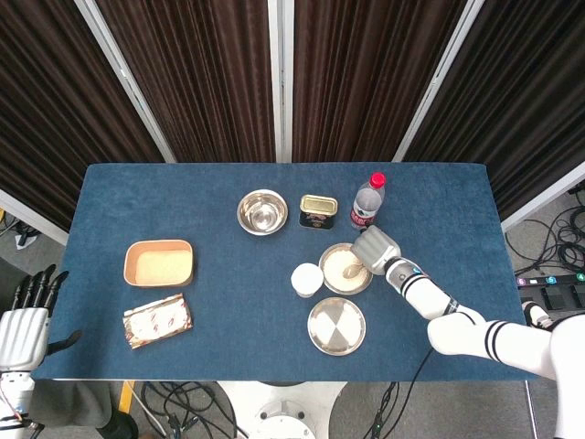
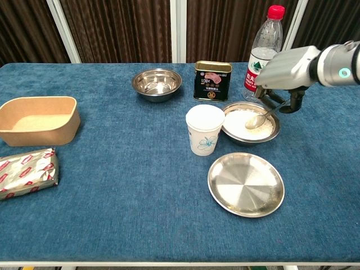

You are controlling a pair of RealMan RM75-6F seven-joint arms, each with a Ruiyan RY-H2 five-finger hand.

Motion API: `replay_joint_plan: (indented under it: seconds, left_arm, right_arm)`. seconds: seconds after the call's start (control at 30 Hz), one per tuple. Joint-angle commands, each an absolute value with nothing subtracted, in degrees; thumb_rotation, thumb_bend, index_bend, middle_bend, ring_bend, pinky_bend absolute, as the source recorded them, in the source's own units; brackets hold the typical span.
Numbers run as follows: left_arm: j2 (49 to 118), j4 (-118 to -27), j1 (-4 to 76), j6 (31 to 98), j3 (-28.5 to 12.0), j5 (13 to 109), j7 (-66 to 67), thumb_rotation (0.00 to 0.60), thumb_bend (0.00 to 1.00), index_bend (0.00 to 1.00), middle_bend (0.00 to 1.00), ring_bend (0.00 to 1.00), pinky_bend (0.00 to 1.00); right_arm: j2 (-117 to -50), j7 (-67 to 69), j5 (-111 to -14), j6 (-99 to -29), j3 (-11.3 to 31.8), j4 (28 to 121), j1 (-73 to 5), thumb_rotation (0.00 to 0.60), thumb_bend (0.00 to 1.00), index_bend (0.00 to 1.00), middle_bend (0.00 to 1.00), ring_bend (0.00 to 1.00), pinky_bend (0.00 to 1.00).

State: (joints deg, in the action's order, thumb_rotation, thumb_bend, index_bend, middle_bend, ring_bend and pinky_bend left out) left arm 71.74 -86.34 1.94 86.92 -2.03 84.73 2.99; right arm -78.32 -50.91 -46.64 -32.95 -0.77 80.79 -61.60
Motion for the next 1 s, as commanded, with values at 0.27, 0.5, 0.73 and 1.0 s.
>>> replay_joint_plan:
  seconds: [0.27, 0.5, 0.73, 1.0]
  left_arm:
    - [72.06, -85.51, 1.92, 86.89, -2.13, 84.48, 2.08, 0.600, 0.10, 0.15, 0.07, 0.01, 0.01]
    - [72.45, -84.87, 1.42, 87.28, -1.84, 84.47, 1.42, 0.600, 0.10, 0.15, 0.07, 0.01, 0.01]
    - [72.63, -84.56, 1.34, 87.57, -1.84, 84.76, 1.17, 0.600, 0.10, 0.15, 0.07, 0.01, 0.01]
    - [72.17, -85.25, 1.27, 88.03, -1.92, 85.09, 1.78, 0.600, 0.10, 0.15, 0.07, 0.01, 0.01]
  right_arm:
    - [-83.00, -58.68, -36.70, -38.10, -5.95, 79.96, -68.44, 0.600, 0.34, 0.64, 0.59, 0.27, 0.19]
    - [-84.48, -56.24, -35.95, -39.55, -6.19, 79.91, -68.81, 0.600, 0.34, 0.64, 0.59, 0.27, 0.18]
    - [-81.34, -48.25, -40.28, -42.31, -5.26, 81.91, -65.17, 0.600, 0.34, 0.64, 0.59, 0.27, 0.18]
    - [-80.09, -38.06, -47.78, -44.14, -4.24, 81.16, -59.86, 0.600, 0.34, 0.64, 0.59, 0.27, 0.18]
